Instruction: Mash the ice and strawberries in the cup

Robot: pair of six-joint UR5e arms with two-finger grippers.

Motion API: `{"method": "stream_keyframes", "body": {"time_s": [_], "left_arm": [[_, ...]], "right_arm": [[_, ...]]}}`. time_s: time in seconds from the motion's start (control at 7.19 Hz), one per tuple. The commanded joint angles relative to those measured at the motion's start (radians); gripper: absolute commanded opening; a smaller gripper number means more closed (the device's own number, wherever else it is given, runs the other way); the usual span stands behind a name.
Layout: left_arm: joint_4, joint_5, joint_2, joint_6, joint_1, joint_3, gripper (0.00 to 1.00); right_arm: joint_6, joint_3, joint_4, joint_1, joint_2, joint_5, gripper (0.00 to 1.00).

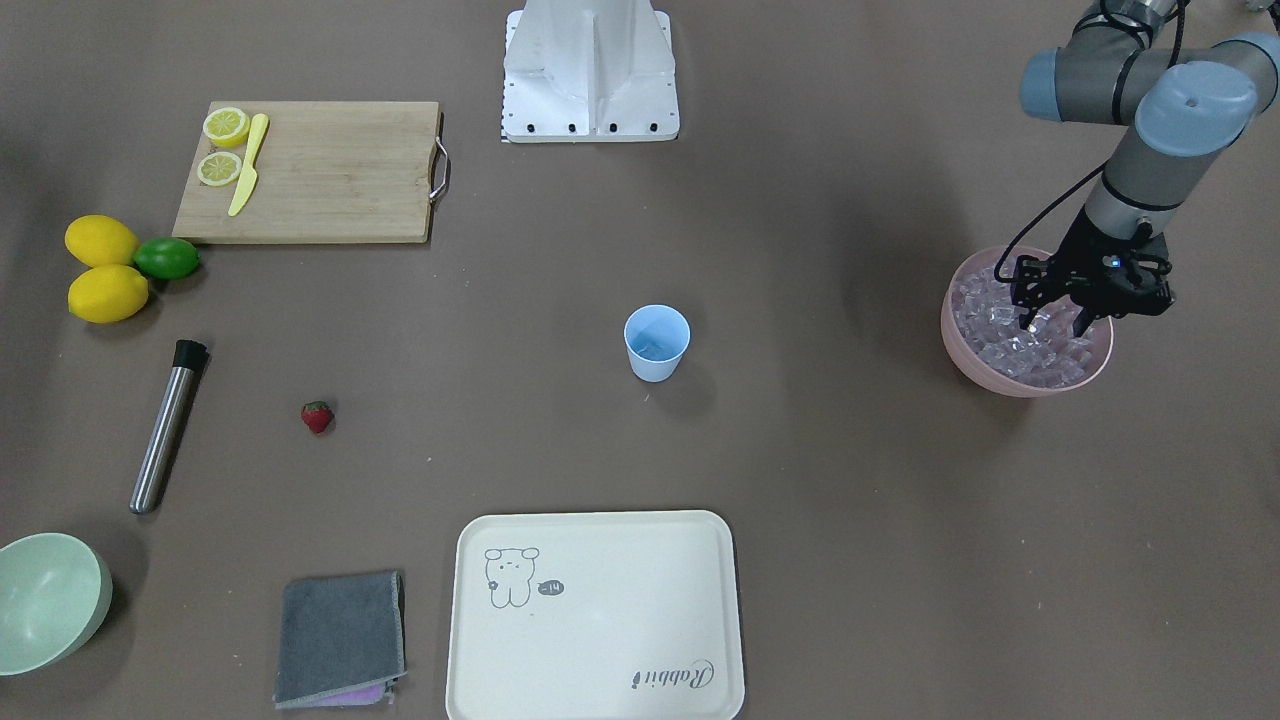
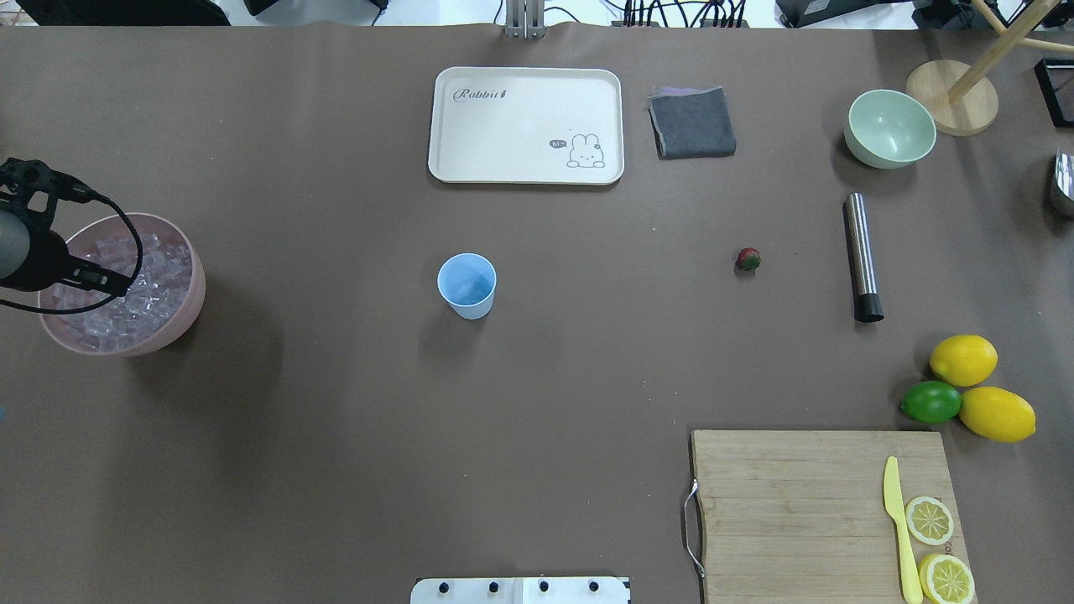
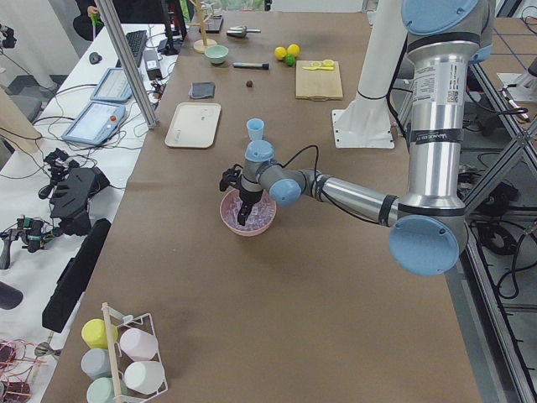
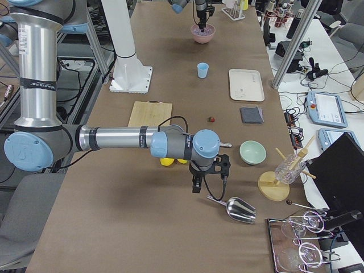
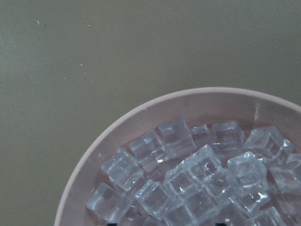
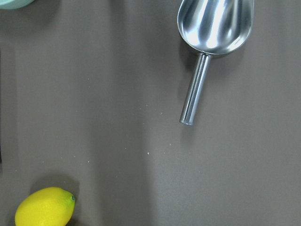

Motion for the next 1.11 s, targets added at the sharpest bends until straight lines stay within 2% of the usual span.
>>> {"method": "stream_keyframes", "body": {"time_s": [0.0,0.97], "left_arm": [[0.0,-0.001,0.027,-0.002,0.001,-0.024,0.44],[0.003,-0.007,0.007,-0.004,0.007,-0.009,0.44]], "right_arm": [[0.0,0.0,0.0,0.0,0.002,0.0,1.0],[0.0,-0.002,0.0,0.0,0.003,0.0,1.0]]}}
